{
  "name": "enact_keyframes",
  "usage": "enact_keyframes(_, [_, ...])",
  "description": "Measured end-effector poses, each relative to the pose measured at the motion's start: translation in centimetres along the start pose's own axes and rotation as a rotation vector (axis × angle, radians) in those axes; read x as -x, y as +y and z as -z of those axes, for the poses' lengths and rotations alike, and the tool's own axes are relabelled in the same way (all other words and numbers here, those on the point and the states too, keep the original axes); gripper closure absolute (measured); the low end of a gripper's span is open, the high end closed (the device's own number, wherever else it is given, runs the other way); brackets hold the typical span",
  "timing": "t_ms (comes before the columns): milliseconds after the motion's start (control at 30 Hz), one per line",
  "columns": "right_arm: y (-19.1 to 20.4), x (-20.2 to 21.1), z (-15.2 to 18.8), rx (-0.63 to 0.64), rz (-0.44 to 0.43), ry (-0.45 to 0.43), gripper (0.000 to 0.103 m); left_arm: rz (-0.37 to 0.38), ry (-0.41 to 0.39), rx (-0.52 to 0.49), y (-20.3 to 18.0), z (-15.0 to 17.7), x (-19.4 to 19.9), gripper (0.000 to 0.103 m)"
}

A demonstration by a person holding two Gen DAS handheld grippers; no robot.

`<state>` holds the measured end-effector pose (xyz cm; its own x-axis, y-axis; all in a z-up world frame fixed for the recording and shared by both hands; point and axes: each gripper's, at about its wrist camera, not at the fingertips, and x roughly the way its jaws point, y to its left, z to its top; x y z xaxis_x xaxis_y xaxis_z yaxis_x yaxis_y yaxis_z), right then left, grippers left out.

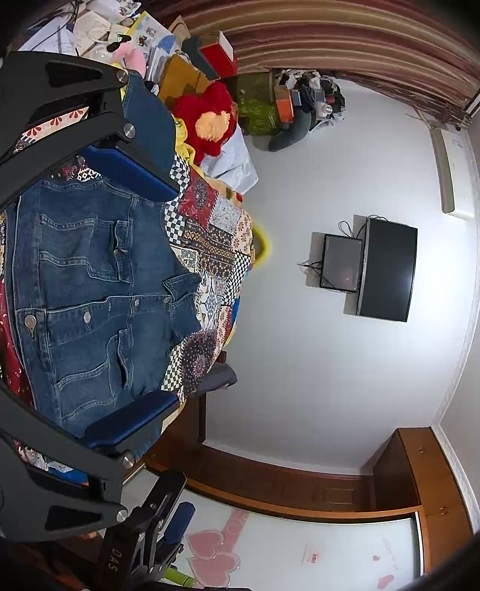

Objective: Fold large clothes
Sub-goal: 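Grasp the jacket sleeve with the left gripper and lift it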

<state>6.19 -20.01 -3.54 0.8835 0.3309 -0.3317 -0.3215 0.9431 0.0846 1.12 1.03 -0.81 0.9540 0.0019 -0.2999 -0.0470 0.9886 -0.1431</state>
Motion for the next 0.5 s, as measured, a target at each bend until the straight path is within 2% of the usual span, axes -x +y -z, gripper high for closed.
enact_keyframes(333, [0.9, -4.1, 0.1, 0.006, -0.001, 0.104, 0.000, -0.028, 0.056, 0.047, 3.2, 0.9, -3.4, 0.000])
enact_keyframes(500, [1.6, -8.1, 0.9, 0.018, -0.006, 0.183, 0.000, -0.087, 0.098, 0.098, 6.0, 1.7, -6.1, 0.000])
